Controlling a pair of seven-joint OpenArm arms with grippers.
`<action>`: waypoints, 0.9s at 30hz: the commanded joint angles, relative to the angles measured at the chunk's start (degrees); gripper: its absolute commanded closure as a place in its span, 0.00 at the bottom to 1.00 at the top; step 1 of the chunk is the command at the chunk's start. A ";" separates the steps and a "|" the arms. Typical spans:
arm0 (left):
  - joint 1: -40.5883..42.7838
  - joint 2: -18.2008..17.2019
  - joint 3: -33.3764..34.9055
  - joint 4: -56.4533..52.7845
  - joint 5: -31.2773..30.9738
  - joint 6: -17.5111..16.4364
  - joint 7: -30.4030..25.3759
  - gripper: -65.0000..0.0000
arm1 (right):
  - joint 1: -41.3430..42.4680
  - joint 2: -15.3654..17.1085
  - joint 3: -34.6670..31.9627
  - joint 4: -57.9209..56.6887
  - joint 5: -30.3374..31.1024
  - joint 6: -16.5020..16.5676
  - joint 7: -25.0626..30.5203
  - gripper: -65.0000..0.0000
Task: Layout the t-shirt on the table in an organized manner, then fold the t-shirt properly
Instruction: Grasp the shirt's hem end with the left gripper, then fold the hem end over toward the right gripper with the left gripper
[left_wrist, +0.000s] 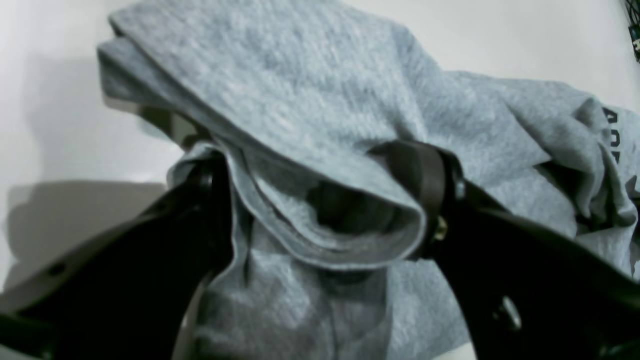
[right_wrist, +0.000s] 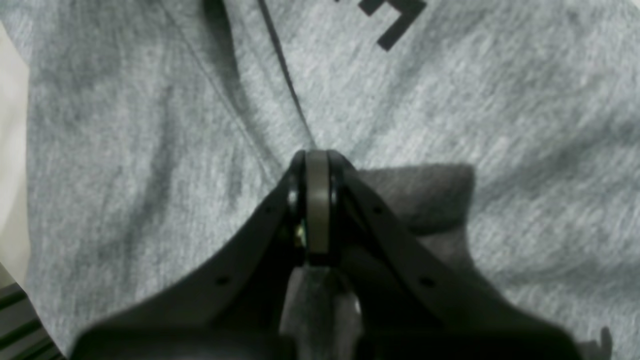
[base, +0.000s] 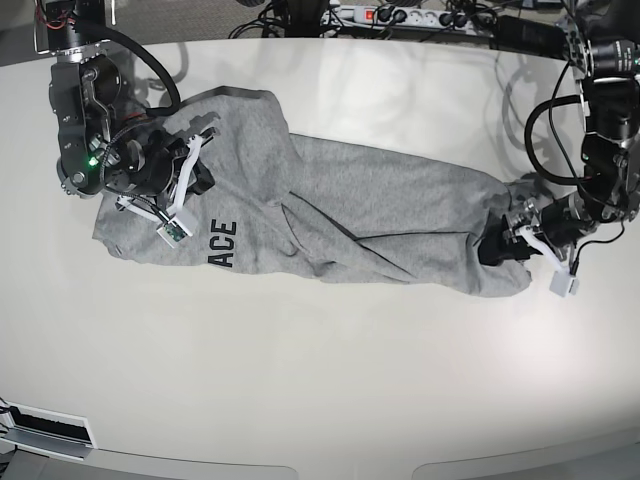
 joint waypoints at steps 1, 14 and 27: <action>0.02 -1.51 -0.17 0.33 1.16 -0.28 1.81 0.35 | 0.79 0.52 0.31 0.68 0.59 0.20 0.00 1.00; 2.08 -3.50 -0.22 0.33 5.49 5.44 -1.38 0.35 | 0.79 0.52 0.31 0.68 3.34 0.22 -0.87 1.00; 3.76 -0.44 -0.22 0.42 -1.40 5.01 8.20 1.00 | 0.81 0.52 0.31 0.68 3.43 0.22 -1.03 1.00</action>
